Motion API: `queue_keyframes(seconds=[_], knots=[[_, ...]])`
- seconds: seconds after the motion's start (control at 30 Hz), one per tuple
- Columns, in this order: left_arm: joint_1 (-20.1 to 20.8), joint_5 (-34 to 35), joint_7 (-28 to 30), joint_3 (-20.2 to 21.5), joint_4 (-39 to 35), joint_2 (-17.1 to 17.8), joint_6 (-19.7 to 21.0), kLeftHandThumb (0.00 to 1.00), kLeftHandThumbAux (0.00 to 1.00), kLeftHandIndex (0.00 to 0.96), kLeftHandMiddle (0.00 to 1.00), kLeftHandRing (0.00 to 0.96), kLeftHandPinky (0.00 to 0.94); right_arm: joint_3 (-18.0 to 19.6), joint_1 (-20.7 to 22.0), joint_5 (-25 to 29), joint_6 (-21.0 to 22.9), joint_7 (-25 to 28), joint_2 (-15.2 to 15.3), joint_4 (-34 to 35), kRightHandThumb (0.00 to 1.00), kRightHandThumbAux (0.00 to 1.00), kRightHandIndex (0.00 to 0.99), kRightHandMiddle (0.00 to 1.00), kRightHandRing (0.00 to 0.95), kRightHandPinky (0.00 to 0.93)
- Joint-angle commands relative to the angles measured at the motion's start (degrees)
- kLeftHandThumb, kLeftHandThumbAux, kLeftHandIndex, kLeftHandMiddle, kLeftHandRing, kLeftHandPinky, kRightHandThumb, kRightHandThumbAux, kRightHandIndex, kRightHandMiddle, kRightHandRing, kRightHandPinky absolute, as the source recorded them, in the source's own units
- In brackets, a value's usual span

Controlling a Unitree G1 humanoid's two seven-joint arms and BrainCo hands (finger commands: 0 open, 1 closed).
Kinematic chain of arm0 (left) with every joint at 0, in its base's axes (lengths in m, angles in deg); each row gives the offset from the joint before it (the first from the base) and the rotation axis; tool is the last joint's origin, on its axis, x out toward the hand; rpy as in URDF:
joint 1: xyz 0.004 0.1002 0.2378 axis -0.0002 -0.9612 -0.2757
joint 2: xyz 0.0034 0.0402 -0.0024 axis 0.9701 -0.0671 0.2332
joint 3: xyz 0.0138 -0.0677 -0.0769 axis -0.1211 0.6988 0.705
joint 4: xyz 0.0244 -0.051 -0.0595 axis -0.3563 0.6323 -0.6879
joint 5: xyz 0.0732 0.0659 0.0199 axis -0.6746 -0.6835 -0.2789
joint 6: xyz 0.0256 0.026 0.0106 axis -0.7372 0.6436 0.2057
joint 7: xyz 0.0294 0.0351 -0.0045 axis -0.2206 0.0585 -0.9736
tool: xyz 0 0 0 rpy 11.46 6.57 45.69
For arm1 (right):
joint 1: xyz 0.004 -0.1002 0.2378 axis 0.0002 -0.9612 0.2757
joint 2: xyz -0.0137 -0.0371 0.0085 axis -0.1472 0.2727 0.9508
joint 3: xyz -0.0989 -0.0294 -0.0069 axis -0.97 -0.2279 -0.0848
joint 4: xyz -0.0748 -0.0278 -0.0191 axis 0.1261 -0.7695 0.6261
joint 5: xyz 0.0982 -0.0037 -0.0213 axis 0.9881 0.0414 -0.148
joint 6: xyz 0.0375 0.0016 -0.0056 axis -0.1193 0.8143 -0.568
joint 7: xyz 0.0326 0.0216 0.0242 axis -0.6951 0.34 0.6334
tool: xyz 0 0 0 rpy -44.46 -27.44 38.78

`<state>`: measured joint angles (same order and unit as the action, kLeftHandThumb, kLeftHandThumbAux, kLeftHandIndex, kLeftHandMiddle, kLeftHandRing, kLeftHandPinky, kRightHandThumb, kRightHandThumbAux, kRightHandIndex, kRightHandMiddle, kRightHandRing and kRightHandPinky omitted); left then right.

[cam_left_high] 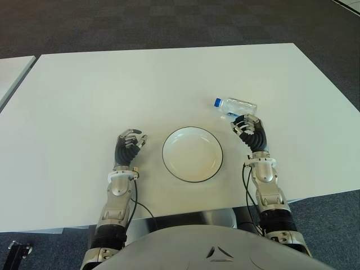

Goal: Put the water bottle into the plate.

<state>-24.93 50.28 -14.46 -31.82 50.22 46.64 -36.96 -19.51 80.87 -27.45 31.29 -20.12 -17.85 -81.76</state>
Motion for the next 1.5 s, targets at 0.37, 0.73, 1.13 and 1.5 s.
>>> queue_keyframes(seconds=[0.37, 0.73, 1.13, 1.5], knots=[[-1.6, -0.3, 0.3, -0.4, 1.3, -0.2, 2.6, 0.71, 0.717, 0.436, 0.812, 0.839, 0.853, -1.6, 9.3, -10.7, 1.9, -7.0, 5.4, 0.8, 0.708, 0.725, 0.409, 0.362, 0.355, 0.313], [-1.7, -0.3, 0.6, -0.5, 0.9, 0.0, 3.1, 0.71, 0.717, 0.436, 0.818, 0.845, 0.858, -4.7, 17.2, -17.5, 6.6, -8.4, 11.1, -5.4, 0.504, 0.606, 0.058, 0.04, 0.042, 0.039], [-2.0, -0.4, 0.7, -0.8, 0.1, -0.1, 3.8, 0.71, 0.716, 0.436, 0.824, 0.849, 0.86, -12.0, 25.1, -24.3, 21.9, 2.6, 13.8, -12.9, 0.53, 0.324, 0.0, 0.0, 0.0, 0.0], [-2.4, 0.1, 1.1, -0.7, 0.1, 0.1, 2.9, 0.71, 0.716, 0.436, 0.813, 0.839, 0.851, -18.2, 29.2, -25.1, 25.2, 10.3, 16.5, -19.2, 0.548, 0.192, 0.0, 0.0, 0.0, 0.0]])
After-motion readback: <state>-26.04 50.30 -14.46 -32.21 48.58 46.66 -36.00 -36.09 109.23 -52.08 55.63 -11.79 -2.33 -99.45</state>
